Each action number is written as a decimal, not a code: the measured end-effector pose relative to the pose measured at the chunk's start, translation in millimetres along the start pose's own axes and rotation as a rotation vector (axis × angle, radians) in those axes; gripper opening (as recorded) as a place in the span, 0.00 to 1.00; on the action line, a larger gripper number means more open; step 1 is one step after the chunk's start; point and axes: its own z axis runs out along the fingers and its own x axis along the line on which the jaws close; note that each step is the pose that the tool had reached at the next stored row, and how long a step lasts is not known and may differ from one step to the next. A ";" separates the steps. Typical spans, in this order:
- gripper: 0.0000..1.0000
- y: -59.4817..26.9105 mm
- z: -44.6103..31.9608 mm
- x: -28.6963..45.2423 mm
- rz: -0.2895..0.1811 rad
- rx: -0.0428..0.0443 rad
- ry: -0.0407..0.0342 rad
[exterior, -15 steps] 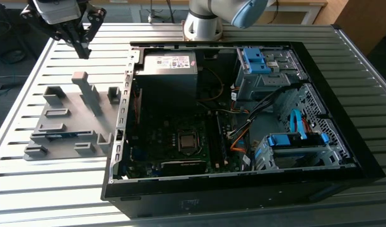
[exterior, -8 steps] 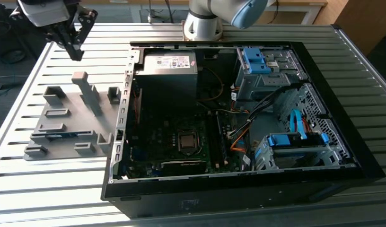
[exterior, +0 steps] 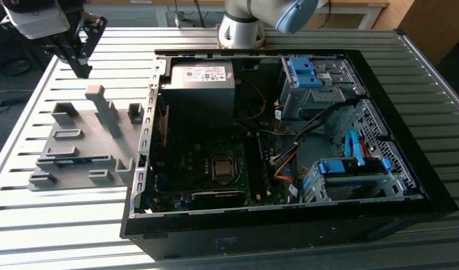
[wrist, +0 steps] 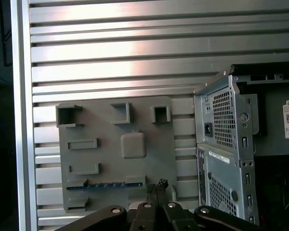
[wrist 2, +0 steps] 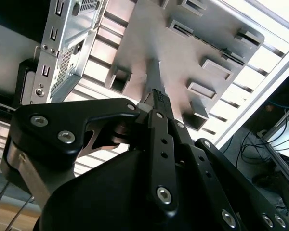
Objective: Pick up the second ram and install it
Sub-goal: 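Reach for the second ram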
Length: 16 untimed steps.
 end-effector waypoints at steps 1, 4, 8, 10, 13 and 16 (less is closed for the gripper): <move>0.11 -0.4 -0.1 1.9 0.000 0.0002 0.0001; 0.11 -1.9 -0.1 8.0 0.000 0.0001 0.0001; 0.11 -3.8 -0.1 15.5 0.000 0.0001 0.0001; 0.11 -4.8 -0.2 19.5 0.000 0.0001 0.0001; 0.11 -6.0 -0.2 25.6 0.000 0.0000 0.0001; 0.11 -7.1 -0.2 32.2 0.000 0.0000 0.0000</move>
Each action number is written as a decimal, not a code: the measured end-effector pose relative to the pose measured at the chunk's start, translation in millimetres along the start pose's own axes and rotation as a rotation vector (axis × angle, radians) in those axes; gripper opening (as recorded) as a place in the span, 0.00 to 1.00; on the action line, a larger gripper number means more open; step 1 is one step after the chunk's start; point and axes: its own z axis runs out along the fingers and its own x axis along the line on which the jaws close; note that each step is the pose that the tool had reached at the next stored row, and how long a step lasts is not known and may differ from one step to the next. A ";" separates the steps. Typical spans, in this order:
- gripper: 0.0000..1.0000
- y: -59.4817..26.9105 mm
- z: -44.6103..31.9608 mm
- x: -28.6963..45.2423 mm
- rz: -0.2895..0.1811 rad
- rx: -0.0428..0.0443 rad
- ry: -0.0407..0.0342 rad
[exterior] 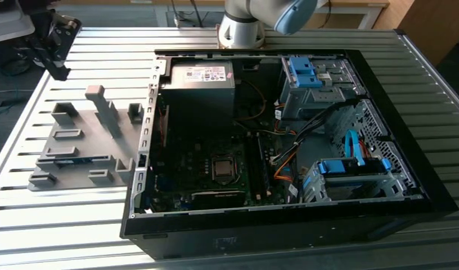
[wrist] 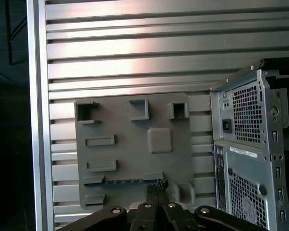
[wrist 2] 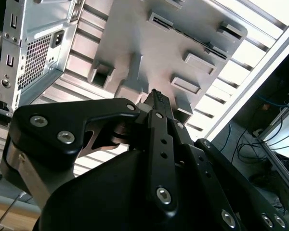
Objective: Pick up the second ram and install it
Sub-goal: 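Reach for the second ram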
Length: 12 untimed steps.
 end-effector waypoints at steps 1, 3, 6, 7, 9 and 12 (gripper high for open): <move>0.11 -0.4 0.0 2.3 0.000 0.0000 0.0000; 0.11 -1.2 -0.1 6.8 0.000 0.0001 0.0002; 0.11 -2.3 -0.1 13.2 0.000 0.0001 0.0001; 0.11 -2.6 -0.1 15.1 0.000 0.0000 0.0000; 0.11 -3.4 -0.1 19.1 0.000 0.0001 0.0001; 0.11 -4.5 -0.2 24.9 0.000 0.0001 0.0002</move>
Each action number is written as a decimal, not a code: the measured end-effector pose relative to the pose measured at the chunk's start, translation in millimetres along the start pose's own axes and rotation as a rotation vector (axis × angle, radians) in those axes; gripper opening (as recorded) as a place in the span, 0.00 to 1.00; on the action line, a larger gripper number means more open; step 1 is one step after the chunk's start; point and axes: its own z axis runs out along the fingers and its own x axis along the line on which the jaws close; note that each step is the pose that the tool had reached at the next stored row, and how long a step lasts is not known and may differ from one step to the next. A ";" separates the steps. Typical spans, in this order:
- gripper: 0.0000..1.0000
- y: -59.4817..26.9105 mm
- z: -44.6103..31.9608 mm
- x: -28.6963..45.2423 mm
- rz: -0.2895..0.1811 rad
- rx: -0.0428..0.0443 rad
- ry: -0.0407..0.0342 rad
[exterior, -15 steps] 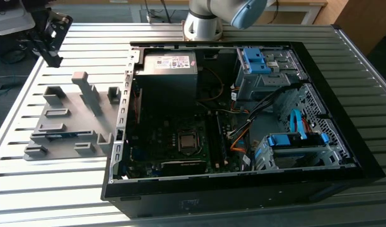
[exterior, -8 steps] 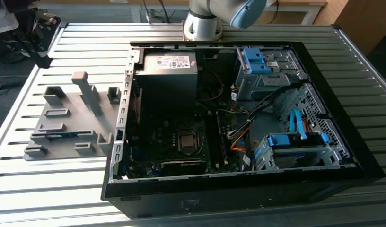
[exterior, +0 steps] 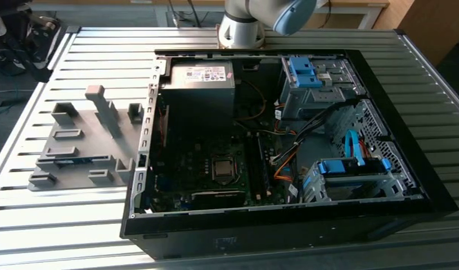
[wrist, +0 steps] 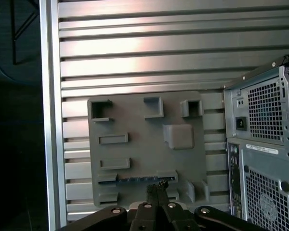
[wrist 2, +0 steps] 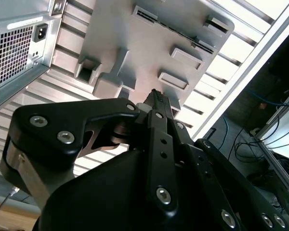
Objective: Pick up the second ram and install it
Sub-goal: 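Reach for the second ram, then pick up the second ram and move it above second insertion slot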
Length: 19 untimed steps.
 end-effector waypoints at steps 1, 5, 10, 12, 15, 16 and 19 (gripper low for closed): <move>0.11 -0.4 0.0 1.9 0.000 0.0000 -0.0001; 0.11 -1.6 0.0 8.2 0.000 0.0000 -0.0001; 0.11 -2.6 0.0 15.3 0.000 -0.0001 -0.0001; 0.11 -2.8 0.0 17.2 0.000 -0.0001 -0.0001; 0.11 -2.8 -0.1 17.4 0.000 -0.0001 -0.0001; 0.11 -2.8 0.0 17.5 0.000 -0.0001 -0.0001; 0.11 -2.8 0.0 17.7 0.000 -0.0001 -0.0001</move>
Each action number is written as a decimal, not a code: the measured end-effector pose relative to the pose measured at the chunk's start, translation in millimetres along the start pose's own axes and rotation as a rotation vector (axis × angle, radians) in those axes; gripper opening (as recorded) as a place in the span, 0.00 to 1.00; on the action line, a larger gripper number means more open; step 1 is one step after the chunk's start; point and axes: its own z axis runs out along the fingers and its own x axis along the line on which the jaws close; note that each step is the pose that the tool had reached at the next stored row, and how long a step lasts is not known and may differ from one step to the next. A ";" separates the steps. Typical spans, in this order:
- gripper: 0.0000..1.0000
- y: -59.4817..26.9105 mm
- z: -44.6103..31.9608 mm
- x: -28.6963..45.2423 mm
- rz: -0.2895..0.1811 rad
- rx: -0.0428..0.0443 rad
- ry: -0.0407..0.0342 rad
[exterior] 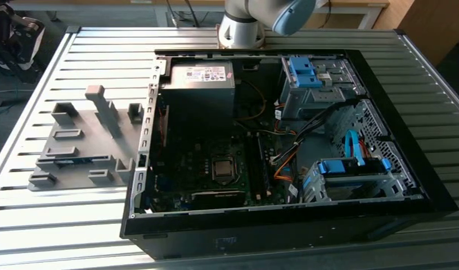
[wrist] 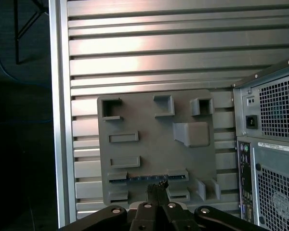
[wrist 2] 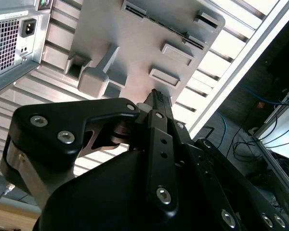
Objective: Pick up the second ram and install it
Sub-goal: 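Pick up the second ram and move it above second insertion slot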
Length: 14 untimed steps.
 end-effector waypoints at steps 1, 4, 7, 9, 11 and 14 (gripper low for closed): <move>0.11 0.0 0.0 0.0 0.000 0.0000 0.0000; 0.11 0.0 0.0 0.1 0.000 0.0000 0.0000; 0.11 0.0 0.0 0.1 -0.001 0.0000 -0.0001; 0.11 0.0 0.0 0.1 -0.004 0.0000 0.0001; 0.11 0.0 -0.1 0.1 -0.014 0.0001 0.0006; 0.11 -0.2 0.0 0.2 -0.042 -0.0001 0.0017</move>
